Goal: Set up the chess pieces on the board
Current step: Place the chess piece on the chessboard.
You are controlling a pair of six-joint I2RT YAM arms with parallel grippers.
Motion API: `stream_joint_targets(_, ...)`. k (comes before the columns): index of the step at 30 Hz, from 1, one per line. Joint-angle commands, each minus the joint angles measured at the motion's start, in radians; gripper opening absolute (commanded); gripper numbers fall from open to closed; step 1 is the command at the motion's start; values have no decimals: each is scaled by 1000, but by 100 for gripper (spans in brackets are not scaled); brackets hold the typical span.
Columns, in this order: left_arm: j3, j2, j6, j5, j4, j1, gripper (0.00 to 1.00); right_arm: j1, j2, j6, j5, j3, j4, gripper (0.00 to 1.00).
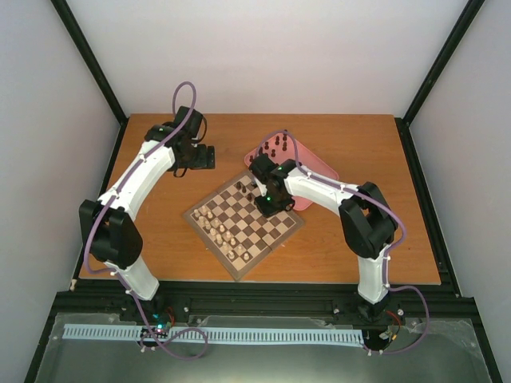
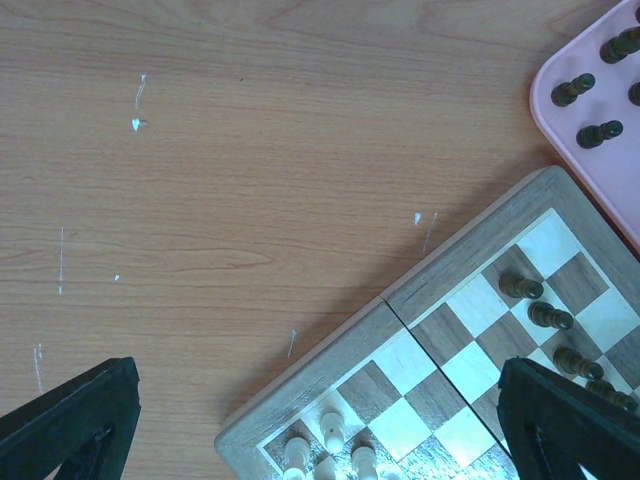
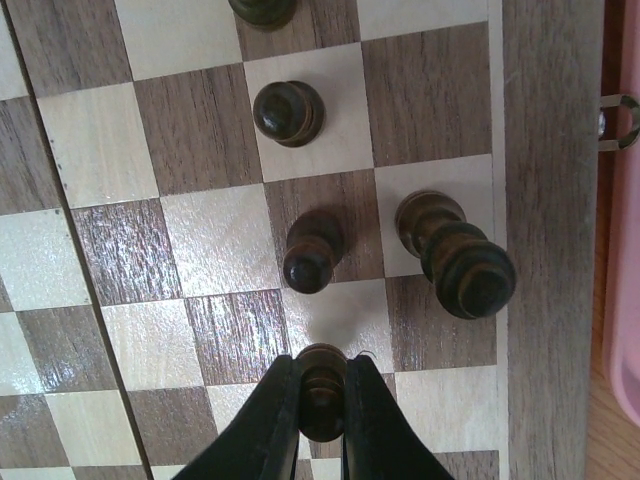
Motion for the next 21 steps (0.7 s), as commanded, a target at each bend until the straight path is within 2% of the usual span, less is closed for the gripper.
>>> stream_joint_targets(1, -6, -25, 13, -11, 12, 7, 100, 9, 16, -11, 4, 20, -6, 6)
stream_joint_targets(21, -15, -24, 12, -7, 13, 7, 100, 11, 25, -23, -12, 15, -1, 19)
